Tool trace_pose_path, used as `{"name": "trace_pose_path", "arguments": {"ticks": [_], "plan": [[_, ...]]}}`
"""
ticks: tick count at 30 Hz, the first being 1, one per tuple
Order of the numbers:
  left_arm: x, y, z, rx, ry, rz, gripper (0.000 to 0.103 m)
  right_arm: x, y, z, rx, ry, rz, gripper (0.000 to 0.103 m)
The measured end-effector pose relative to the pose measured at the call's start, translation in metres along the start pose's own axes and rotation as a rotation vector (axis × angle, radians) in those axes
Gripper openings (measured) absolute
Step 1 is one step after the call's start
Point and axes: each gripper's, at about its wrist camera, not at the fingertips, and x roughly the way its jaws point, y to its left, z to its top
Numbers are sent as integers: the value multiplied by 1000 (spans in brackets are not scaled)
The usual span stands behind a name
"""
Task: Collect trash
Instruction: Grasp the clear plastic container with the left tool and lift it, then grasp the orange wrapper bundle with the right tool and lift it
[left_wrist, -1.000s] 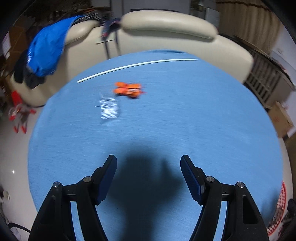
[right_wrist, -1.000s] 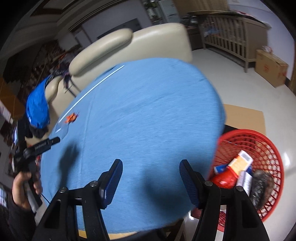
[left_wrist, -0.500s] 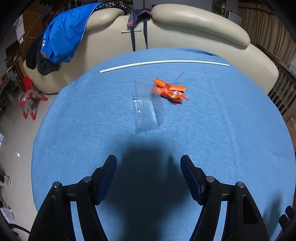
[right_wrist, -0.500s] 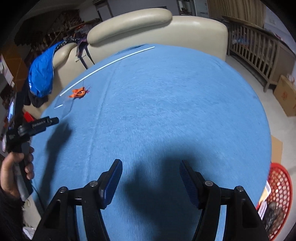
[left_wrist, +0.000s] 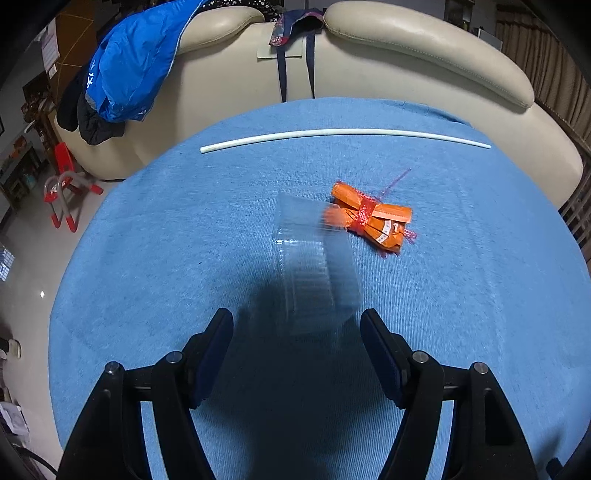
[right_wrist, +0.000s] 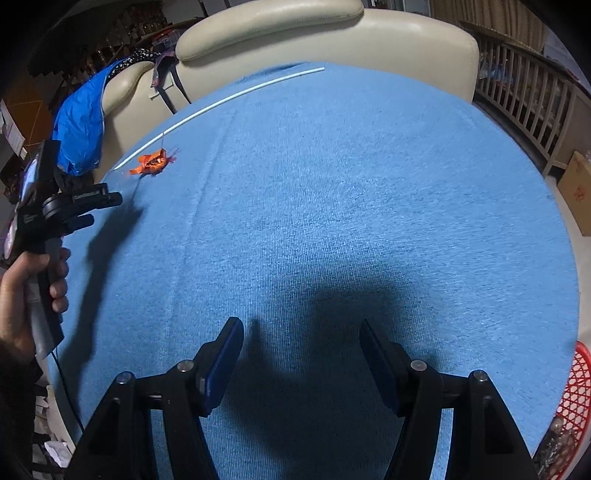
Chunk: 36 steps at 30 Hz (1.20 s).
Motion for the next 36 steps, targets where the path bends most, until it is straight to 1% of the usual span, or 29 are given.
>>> {"name": "trace_pose_path", "arguments": {"ticks": [5, 7, 8, 9, 10, 13, 18, 24, 27, 29, 32, 34, 36], "plan": [[7, -6, 4, 12, -4, 11, 72, 3, -1, 3, 8, 0, 12, 69], [8, -4, 5, 10, -29, 7, 72, 3, -1, 3, 9, -4, 14, 69], [8, -2, 5, 7, -40, -4, 68, 3, -1, 4, 8, -5, 16, 69], [9, 0, 5, 7, -41, -5, 60, 3, 0, 4, 7, -7, 17, 69], [12, 2, 5, 14, -24, -3, 44, 3, 0, 4, 6, -8, 17, 69], [11, 9, 1, 24, -32, -36, 43, 3, 2, 5, 5, -11, 20, 69], [6, 21, -6, 32, -40, -69, 43, 1, 11, 9, -16, -17, 27, 69], [-13, 37, -24, 37, -57, -69, 43, 4, 33, 17, -58, -19, 35, 69], [-21, 44, -35, 42, -54, -64, 43, 9, 49, 28, -90, -29, 54, 69], [-24, 51, -38, 28, -46, -63, 43, 15, 62, 40, -104, -35, 78, 69], [-25, 56, -43, 31, -35, -65, 43, 30, 89, 64, -143, -53, 100, 69], [-25, 58, -44, 35, -25, -77, 43, 43, 113, 85, -212, -76, 116, 69], [-26, 62, -46, 30, -23, -79, 43, 59, 137, 106, -281, -83, 101, 69]]}}
